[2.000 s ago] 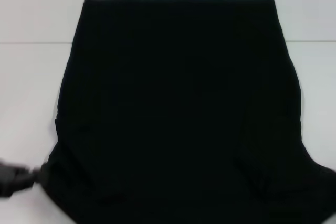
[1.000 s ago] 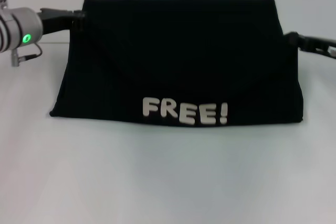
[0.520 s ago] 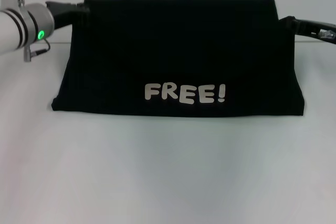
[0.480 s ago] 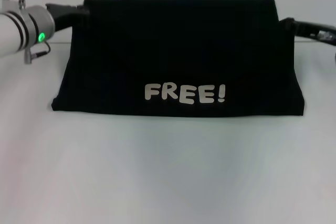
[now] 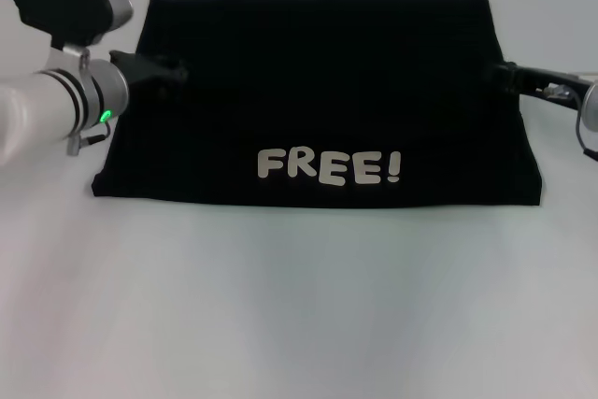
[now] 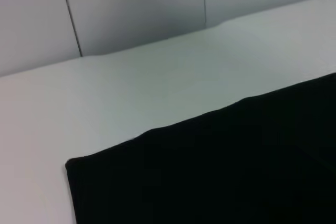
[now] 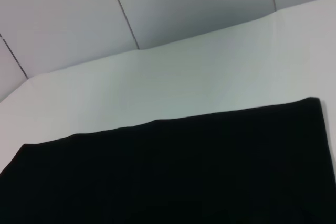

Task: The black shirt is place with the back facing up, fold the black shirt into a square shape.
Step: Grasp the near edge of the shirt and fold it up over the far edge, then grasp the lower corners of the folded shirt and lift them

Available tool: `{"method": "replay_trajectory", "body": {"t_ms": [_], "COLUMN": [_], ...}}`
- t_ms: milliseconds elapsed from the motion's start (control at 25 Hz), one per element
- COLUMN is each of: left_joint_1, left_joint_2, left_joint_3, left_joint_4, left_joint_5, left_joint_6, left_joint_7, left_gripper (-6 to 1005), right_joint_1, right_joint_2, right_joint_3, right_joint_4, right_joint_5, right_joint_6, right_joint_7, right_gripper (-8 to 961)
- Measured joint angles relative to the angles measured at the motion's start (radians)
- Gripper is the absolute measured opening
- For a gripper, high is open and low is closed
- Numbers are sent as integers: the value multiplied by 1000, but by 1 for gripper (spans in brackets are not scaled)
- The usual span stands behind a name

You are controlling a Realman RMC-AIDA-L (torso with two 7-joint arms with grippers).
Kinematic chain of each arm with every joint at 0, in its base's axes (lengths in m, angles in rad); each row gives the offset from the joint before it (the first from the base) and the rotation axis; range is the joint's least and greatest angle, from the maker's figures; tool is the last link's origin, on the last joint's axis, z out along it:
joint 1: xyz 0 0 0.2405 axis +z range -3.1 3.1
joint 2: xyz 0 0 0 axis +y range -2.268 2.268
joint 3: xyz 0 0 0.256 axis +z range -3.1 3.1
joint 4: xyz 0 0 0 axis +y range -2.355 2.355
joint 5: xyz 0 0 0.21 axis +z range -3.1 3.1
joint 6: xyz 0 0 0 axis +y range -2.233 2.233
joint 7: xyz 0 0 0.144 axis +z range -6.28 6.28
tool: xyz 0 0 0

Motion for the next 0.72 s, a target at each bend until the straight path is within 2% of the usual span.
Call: {"method": "replay_trajectory", "body": {"t_ms": [80,360,480,560,680,720], "left_joint_1": [-3,-10,-9,-1,38,55], "left_joint_2": [3,-1,-11,-23,-39,-41], "left_joint_3": [0,8,27,30,74,96], "left_joint_4": [-10,3,38,75,143,163], "left_joint_5": [0,6,4,4,9,9], "left_joint_6": [-1,-5,-13,-13,2,14], "left_joint_7": [3,4,-1,-9,-95,-137], "left_gripper": [313,445,501,537,586,603], "right_joint_1": [-3,-18,-24,-26,-44,-72], "right_joint_2": [9,20,20,15,1,-16], "right_joint_3": [4,2,2,1,-2,-4], "right_joint_4": [-7,-9,-10,-8,-7,-9], "right_joint_5": [0,111,149,150,144,143], "right_joint_6": [10,50,48,36,-27,-106], "right_joint_7": [0,-67,-91,-87,-63,-39], "right_gripper": [232,489,592,661,658,657]}}
